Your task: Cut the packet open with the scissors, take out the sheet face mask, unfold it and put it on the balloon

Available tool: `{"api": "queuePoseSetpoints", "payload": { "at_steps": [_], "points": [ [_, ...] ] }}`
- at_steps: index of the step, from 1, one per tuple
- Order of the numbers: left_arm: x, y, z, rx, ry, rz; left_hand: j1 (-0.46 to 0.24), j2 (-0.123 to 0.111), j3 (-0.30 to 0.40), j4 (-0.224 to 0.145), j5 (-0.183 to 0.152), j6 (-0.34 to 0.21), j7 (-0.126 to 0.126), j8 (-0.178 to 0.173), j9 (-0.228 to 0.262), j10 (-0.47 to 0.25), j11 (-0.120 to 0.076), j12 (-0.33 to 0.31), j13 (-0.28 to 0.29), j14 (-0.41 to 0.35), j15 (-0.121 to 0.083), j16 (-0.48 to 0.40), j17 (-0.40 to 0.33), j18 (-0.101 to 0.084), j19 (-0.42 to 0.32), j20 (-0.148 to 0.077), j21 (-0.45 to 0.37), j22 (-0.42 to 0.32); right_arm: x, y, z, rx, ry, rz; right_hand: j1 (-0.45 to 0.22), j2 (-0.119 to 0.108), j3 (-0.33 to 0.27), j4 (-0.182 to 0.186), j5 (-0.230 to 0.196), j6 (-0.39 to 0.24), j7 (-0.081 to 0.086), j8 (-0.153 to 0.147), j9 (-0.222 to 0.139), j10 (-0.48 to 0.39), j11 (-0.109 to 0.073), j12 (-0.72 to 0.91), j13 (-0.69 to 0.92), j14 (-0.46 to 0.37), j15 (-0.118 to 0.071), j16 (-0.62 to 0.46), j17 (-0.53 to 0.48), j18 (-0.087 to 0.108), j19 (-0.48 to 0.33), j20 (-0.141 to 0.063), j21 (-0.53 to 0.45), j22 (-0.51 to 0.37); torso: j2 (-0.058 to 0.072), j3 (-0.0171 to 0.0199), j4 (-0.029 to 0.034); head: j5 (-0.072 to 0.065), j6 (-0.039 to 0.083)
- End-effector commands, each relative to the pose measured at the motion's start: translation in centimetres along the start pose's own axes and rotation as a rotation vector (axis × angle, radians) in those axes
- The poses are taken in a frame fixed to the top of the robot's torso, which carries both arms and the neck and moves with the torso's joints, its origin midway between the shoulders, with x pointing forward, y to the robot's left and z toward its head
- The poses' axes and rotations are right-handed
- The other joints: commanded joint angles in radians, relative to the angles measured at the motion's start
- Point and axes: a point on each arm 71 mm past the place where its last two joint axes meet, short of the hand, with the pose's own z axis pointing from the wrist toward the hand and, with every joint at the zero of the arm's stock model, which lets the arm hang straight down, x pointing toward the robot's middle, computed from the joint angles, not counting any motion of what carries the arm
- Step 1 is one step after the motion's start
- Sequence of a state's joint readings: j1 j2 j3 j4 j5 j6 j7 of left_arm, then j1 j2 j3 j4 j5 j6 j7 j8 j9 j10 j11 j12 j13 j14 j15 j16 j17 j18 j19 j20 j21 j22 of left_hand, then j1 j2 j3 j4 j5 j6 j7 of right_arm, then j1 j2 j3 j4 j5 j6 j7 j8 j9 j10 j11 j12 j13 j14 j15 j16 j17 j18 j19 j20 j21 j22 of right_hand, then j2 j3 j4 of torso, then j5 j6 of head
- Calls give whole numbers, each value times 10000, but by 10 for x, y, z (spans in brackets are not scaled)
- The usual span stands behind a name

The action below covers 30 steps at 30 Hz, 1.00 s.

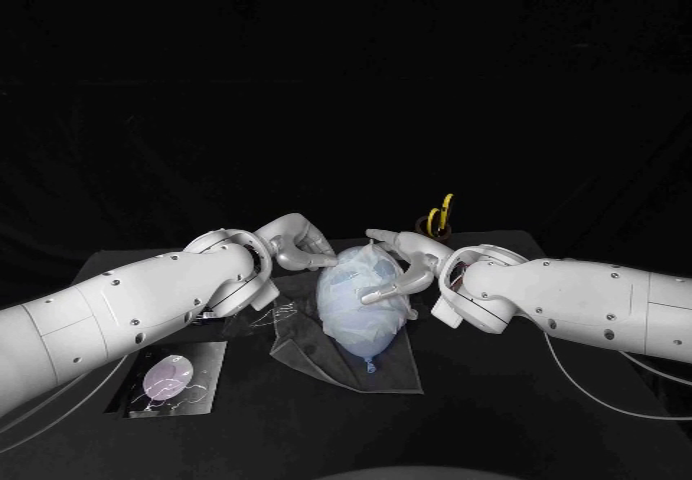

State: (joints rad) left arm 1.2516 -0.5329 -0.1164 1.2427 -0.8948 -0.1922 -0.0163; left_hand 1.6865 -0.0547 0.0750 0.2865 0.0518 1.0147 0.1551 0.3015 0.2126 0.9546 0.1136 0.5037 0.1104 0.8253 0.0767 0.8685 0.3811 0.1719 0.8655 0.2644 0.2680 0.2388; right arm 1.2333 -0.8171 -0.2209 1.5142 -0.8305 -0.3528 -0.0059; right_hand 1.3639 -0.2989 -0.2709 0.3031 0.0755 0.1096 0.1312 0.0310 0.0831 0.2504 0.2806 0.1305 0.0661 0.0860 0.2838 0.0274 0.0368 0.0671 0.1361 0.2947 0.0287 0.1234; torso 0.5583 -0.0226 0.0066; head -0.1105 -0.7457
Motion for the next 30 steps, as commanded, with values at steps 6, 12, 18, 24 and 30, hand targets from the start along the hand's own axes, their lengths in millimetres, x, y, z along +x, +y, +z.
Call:
{"api": "queuePoseSetpoints", "payload": {
  "at_steps": [6,12,18,24,30],
  "points": [
    [0,-5,1,265,-395,389,381,-175,1138,-105,-39,639,-138,179,-35,834,-228,-213,-150,558,-237,188,-83,67,313,-312,683,462,4,-1,0,46,218,-127,46,102,130,-2,-29,127,1715,86,47,82,30,103,17,116,6,38,16,53,85,-2,12,18,17,3,2,45,-44],
    [-2,-8,0,538,-673,362,35,-570,2360,-684,-28,1054,-247,285,22,1531,-439,-357,-163,1160,-479,193,-192,-91,-72,-692,2157,1705,5,-1,0,69,235,-118,63,119,152,-3,-33,132,1715,89,50,82,32,112,16,123,11,40,18,50,92,-1,14,20,13,-3,0,56,-78],
    [-4,-8,-1,644,-972,223,-1037,-1083,4085,-1462,-20,1214,-316,279,266,1771,-515,-428,26,1403,-558,289,-169,-290,-1237,-900,4099,3478,6,-1,0,89,246,-104,77,135,168,-3,-37,136,1715,91,53,87,33,124,16,124,15,39,18,47,101,0,17,25,12,-6,1,53,-81],
    [-8,-6,-2,604,-1245,115,-1789,-1384,5138,-1994,58,1246,-364,366,709,1825,-565,-242,257,1479,-612,543,-60,-220,-1630,-862,4877,4167,6,-1,-1,107,232,-93,96,150,182,-3,-42,132,1715,91,51,78,33,130,13,115,20,36,15,43,111,1,19,30,19,-8,0,49,-72],
    [-11,-3,-2,483,-1492,-59,-2630,-1580,5960,-2568,758,1134,-383,493,1428,1752,-582,11,530,1453,-633,772,23,-74,-1911,-712,5363,4603,7,-2,-2,125,226,-85,96,150,182,-3,-42,132,1715,91,51,78,33,130,13,115,20,36,15,43,111,1,19,30,23,-5,5,43,-63]
  ]
}}
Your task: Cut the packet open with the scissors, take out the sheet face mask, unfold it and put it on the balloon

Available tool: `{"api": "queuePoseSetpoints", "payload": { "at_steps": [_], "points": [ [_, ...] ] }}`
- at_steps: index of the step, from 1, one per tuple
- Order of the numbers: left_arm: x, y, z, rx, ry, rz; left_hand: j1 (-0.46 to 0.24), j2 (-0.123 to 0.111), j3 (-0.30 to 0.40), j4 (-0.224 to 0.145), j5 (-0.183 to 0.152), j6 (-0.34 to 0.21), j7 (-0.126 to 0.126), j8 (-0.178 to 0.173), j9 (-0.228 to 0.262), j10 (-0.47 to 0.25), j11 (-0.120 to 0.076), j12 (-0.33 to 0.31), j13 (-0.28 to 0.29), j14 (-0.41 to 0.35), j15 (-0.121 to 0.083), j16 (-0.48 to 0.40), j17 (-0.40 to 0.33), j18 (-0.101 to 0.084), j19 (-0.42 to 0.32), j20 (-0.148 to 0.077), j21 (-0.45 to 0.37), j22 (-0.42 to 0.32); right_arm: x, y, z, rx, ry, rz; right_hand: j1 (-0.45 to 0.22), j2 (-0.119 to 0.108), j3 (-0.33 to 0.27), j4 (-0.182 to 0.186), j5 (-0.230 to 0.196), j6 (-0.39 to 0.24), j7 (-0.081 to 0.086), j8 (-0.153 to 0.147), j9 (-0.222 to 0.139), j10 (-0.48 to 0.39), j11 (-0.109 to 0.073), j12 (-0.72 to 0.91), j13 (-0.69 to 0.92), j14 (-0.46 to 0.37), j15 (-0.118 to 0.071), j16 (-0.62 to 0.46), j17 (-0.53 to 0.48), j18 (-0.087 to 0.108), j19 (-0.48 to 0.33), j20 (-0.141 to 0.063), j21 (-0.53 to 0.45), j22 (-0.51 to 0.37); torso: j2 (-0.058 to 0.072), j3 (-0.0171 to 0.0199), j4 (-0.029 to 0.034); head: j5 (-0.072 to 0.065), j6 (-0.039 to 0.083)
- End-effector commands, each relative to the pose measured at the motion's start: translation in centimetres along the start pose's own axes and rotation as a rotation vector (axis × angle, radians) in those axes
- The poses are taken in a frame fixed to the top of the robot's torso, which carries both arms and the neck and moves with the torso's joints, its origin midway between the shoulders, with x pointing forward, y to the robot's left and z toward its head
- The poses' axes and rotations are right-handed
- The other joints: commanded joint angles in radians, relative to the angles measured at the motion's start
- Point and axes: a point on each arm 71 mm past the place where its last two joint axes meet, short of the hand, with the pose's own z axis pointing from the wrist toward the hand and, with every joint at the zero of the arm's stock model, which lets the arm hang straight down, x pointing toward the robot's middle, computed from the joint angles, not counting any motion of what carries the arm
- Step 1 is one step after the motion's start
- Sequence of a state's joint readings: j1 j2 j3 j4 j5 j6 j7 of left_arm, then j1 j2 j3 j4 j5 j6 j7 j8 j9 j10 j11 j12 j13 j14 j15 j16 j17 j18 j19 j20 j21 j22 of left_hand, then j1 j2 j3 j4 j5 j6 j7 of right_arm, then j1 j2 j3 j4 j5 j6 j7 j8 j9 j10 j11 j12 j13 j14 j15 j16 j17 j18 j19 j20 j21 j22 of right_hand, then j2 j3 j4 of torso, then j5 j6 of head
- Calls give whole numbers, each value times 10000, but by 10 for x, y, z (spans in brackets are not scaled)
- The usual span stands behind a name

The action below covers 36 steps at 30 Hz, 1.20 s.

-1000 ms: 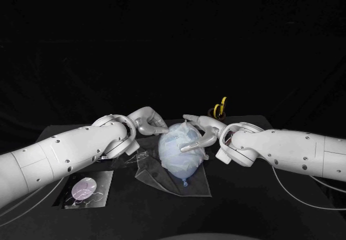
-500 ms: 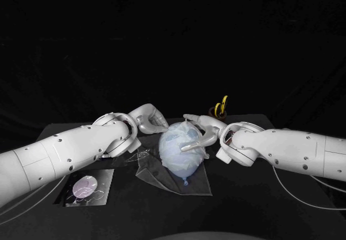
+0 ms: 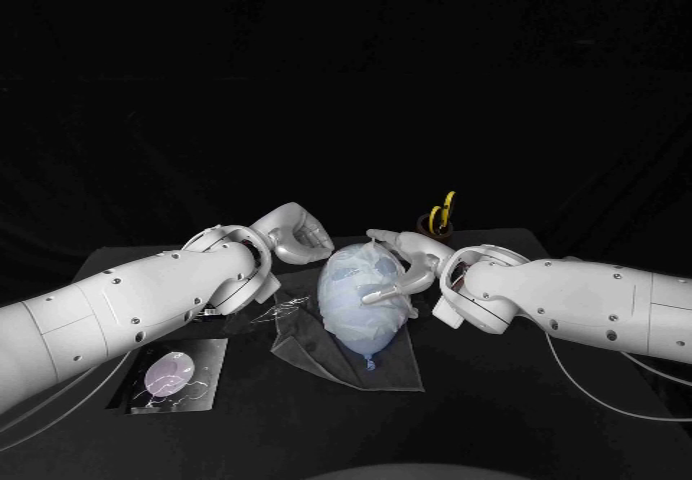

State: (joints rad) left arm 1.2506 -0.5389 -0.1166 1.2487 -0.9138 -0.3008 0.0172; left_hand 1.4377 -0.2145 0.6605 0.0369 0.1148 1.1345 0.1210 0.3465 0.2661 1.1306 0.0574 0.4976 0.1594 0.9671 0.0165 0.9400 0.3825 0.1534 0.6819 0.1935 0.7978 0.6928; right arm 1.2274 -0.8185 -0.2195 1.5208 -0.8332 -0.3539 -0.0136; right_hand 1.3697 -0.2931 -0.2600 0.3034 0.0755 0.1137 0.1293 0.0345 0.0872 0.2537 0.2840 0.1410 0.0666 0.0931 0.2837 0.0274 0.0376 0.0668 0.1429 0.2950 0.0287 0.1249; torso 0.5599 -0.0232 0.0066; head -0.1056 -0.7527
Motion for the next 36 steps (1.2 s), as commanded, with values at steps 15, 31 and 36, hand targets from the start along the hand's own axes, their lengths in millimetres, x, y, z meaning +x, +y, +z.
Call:
{"api": "queuePoseSetpoints", "payload": {
  "at_steps": [15,31,36],
  "points": [
    [-2,3,-2,-253,-25,-612,-1134,2,273,-201,882,-913,154,-213,1643,-648,233,5,173,-431,230,25,-30,120,-608,295,-111,63,3,-2,-2,92,125,-106,58,91,48,-5,-49,88,1734,56,10,17,0,23,0,21,27,26,-3,39,47,-2,21,13,9,1,1,-27,43],
    [5,-5,4,288,475,-748,-1176,-244,-2735,1074,-663,-2314,705,-1696,659,-2079,902,-605,-207,-1993,915,-194,-137,244,-311,925,-3111,-2255,4,-1,-2,76,159,-100,74,88,35,-5,-53,91,1734,58,14,-15,1,20,-8,-5,34,15,-12,31,53,0,22,14,28,0,-6,-22,24],
    [7,-7,7,308,545,-661,-834,-109,-2935,1098,-662,-2179,687,-1693,595,-2055,882,-569,-230,-1996,904,-185,-162,247,-143,921,-3330,-2455,4,-1,-2,68,167,-99,77,87,30,-5,-54,94,1734,59,16,-24,3,21,-11,-20,36,10,-18,27,53,1,22,12,28,0,-6,-14,7]
  ]
}}
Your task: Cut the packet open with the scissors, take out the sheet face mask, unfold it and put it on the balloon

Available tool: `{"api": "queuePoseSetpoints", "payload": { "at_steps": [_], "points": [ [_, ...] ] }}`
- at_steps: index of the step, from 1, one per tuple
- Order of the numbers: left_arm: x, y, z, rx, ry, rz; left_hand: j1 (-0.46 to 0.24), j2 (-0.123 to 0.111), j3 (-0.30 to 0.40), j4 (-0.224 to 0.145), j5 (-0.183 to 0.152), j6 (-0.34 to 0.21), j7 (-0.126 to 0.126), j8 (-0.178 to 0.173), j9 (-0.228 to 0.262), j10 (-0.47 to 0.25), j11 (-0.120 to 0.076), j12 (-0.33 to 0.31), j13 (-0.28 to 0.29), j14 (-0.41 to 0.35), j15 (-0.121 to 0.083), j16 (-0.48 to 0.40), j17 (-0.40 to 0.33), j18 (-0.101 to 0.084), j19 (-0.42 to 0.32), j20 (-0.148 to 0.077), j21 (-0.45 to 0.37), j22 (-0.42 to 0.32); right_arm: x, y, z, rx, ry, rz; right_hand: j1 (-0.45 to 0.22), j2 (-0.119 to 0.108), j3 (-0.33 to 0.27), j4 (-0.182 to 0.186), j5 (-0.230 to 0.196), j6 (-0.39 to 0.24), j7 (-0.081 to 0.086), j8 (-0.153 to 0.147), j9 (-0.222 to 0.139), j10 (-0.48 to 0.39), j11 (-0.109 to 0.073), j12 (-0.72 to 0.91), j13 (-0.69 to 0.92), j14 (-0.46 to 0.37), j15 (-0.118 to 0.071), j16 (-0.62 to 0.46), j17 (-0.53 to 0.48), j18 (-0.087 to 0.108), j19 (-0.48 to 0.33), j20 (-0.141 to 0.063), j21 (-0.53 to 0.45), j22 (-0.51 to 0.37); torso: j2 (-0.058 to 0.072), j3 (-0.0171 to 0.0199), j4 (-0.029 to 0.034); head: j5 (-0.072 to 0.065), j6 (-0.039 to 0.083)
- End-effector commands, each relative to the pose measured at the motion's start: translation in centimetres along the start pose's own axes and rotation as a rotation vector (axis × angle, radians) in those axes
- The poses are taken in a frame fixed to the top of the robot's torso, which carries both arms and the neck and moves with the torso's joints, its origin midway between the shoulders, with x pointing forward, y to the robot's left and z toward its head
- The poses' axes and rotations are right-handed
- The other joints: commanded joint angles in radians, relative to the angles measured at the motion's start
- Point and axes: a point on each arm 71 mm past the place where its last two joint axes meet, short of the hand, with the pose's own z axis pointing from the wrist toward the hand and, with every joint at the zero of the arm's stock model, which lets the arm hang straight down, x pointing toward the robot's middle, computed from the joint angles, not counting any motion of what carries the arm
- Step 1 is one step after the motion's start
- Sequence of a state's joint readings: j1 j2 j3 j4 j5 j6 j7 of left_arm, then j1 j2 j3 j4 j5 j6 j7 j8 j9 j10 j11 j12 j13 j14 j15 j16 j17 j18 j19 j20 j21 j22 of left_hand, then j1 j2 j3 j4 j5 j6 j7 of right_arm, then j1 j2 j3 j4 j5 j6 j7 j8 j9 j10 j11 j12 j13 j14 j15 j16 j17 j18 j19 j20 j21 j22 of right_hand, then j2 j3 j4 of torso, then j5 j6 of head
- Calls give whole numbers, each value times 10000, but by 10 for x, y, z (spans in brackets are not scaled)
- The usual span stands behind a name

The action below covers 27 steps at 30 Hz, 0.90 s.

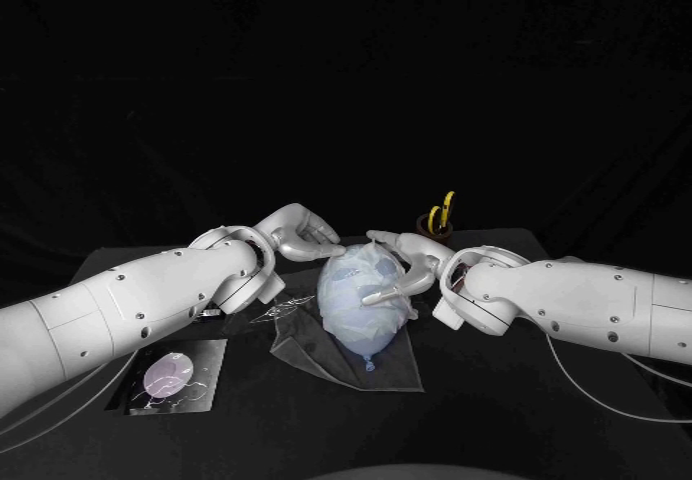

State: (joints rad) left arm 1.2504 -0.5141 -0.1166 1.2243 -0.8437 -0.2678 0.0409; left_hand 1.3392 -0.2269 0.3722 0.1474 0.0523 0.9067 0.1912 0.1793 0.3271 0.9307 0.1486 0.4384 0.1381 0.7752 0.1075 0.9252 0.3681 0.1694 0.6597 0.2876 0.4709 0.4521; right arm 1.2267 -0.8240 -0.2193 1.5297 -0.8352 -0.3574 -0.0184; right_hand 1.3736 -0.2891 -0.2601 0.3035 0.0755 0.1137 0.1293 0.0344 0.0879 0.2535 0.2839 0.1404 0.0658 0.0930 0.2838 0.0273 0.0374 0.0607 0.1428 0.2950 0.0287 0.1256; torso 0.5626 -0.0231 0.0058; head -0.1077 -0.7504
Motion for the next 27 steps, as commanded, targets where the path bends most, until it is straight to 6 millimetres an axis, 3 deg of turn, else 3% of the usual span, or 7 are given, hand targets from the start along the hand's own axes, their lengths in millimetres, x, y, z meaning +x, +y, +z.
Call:
{"api": "queuePoseSetpoints", "payload": {
  "at_steps": [1,14,20,23,25,27],
  "points": [
    [3,-4,2,250,263,32,201,36,-62,-9,-38,125,-20,-17,-22,-51,-34,27,-21,-76,-10,-35,-21,88,100,-21,-86,-70,4,-1,0,41,175,-105,37,47,31,-5,-54,94,1735,60,10,-22,4,27,-3,-19,36,10,-16,88,54,2,22,5,3,-2,0,7,-18],
    [8,-4,2,174,894,386,410,127,-217,78,-40,319,-3,6,-102,-195,-6,-29,-83,-178,19,-25,-42,71,211,-23,-317,-266,3,-1,0,46,140,-108,38,47,31,-5,-54,94,1735,60,10,-23,4,27,-3,-19,36,10,-16,88,54,2,22,5,-3,-3,-1,-25,-84],
    [11,-4,-1,243,1268,386,26,47,-955,599,-47,373,51,-36,-210,-277,33,37,-87,-371,76,70,-25,43,239,-16,-605,-484,3,-1,0,63,115,-109,40,48,28,-5,-55,98,1735,62,13,-31,6,31,-5,-23,40,7,-17,82,58,2,23,6,7,-5,9,-23,-99],
    [11,-4,-2,270,1268,363,126,170,-1653,990,-50,370,69,-76,-282,-337,50,102,-77,-443,88,171,-9,43,351,-19,-766,-622,3,-1,0,69,111,-109,40,48,28,-5,-55,98,1735,62,13,-31,6,31,-5,-23,40,7,-17,82,58,2,23,6,7,-5,7,-27,-109],
    [10,-4,-2,271,1264,356,126,170,-1653,990,-50,370,69,-76,-282,-337,50,102,-77,-443,88,171,-9,43,351,-19,-766,-622,3,-1,0,71,110,-109,40,48,28,-5,-55,98,1735,62,13,-31,6,31,-5,-23,40,7,-17,82,58,2,23,6,5,-6,4,-34,-124],
    [10,-3,-2,264,1259,354,486,356,-2262,1269,-51,378,86,-104,-343,-388,55,167,-68,-490,100,249,-9,43,457,-21,-899,-737,3,-1,0,74,111,-108,40,48,28,-5,-55,98,1735,62,13,-31,6,31,-5,-23,40,7,-17,82,58,2,23,6,5,-5,6,-38,-137]
  ]
}}
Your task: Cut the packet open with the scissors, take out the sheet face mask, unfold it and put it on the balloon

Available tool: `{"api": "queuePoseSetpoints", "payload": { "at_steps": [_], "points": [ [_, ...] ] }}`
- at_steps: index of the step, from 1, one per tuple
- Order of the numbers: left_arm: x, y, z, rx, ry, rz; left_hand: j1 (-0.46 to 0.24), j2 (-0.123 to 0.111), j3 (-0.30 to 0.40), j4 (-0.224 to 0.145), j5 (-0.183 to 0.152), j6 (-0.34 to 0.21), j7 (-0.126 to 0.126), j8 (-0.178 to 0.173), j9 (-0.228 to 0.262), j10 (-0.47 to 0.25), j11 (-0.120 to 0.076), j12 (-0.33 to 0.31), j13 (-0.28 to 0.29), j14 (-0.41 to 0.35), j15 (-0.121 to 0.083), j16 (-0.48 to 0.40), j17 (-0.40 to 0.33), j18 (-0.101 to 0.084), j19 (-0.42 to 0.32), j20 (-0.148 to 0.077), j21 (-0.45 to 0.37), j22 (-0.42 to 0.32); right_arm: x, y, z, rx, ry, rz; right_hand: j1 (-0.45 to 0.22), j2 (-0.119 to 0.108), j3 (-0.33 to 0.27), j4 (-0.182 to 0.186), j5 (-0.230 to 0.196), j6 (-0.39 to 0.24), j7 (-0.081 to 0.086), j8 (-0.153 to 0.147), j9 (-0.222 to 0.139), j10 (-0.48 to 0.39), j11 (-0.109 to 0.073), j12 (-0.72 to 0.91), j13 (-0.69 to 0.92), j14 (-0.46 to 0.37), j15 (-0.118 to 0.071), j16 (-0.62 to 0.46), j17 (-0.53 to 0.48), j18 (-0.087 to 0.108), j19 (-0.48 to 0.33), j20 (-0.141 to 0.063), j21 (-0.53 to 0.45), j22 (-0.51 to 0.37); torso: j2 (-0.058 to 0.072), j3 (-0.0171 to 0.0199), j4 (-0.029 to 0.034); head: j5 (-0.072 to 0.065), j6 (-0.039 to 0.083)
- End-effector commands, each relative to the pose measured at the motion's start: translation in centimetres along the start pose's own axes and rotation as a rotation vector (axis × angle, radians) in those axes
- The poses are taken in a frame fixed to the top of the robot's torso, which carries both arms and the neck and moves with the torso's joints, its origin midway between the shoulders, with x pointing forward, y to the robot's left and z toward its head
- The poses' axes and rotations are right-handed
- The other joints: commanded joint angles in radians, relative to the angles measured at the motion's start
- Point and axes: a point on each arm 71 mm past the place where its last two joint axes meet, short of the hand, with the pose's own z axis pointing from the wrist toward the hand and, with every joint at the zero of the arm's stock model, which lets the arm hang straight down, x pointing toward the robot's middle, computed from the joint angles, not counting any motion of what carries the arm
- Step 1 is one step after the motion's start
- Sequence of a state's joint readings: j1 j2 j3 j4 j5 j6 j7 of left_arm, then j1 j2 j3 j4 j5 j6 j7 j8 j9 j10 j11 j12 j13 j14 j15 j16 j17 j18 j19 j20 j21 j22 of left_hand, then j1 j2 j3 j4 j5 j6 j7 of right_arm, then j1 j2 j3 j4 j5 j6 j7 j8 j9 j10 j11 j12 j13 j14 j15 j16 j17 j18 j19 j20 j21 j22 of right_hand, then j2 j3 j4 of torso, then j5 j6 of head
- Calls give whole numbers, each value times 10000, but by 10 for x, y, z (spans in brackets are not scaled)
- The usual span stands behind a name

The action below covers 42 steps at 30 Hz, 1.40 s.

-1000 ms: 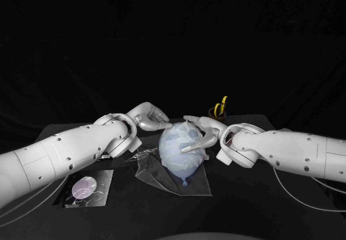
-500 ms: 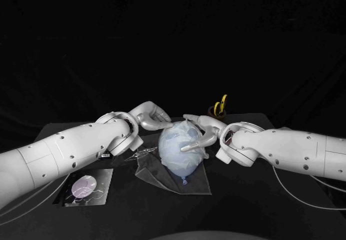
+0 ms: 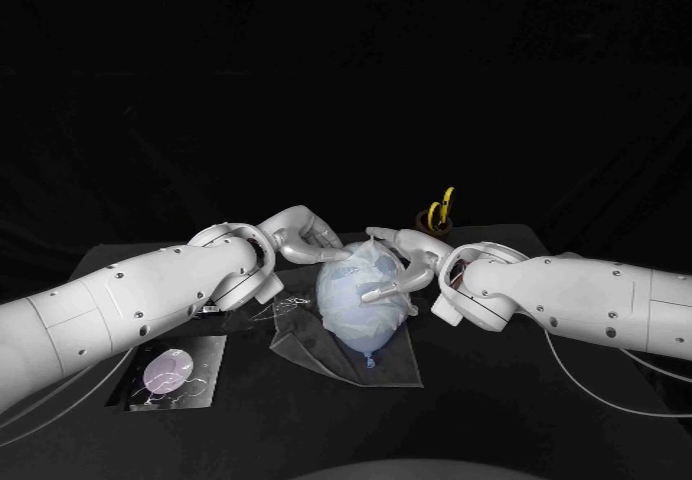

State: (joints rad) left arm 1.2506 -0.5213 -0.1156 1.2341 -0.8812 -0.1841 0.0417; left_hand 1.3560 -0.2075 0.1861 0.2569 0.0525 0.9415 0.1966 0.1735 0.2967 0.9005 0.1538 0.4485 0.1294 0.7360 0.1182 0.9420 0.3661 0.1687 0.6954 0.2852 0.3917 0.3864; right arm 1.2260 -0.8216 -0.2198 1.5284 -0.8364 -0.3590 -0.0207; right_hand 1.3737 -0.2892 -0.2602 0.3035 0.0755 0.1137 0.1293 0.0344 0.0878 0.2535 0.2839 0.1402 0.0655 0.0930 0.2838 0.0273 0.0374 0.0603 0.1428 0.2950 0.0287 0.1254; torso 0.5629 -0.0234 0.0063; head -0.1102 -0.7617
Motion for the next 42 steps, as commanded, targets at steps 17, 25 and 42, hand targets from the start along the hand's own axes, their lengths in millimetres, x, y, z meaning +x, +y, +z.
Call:
{"api": "queuePoseSetpoints", "payload": {
  "at_steps": [17,25,42],
  "points": [
    [2,-2,1,69,173,389,1875,921,-753,64,-46,251,-69,-24,-169,1,-86,274,42,12,-102,287,-9,81,385,-15,-306,-275,3,0,0,53,120,-85,42,56,41,-5,-55,105,1737,65,20,-39,11,42,-5,-25,46,5,-17,80,59,2,23,4,-3,1,2,11,-67],
    [3,-5,3,169,-59,699,2638,973,-248,-28,-45,658,-241,131,-208,426,-257,295,-23,357,-286,406,-29,124,708,-84,-161,-221,4,0,-1,39,124,-76,48,73,59,-6,-57,125,1737,73,34,-33,14,59,-4,-14,49,6,-13,75,70,1,26,9,-10,2,0,6,-118],
    [4,-12,5,491,-437,1292,3007,850,275,110,-42,1922,-769,784,-80,1794,-826,598,17,1382,-811,991,126,154,1433,-410,467,132,3,0,-1,107,71,13,60,139,126,-7,-69,154,1738,87,55,-9,20,105,0,19,55,14,-1,69,86,0,29,14,1,2,0,-18,-217]
  ]
}}
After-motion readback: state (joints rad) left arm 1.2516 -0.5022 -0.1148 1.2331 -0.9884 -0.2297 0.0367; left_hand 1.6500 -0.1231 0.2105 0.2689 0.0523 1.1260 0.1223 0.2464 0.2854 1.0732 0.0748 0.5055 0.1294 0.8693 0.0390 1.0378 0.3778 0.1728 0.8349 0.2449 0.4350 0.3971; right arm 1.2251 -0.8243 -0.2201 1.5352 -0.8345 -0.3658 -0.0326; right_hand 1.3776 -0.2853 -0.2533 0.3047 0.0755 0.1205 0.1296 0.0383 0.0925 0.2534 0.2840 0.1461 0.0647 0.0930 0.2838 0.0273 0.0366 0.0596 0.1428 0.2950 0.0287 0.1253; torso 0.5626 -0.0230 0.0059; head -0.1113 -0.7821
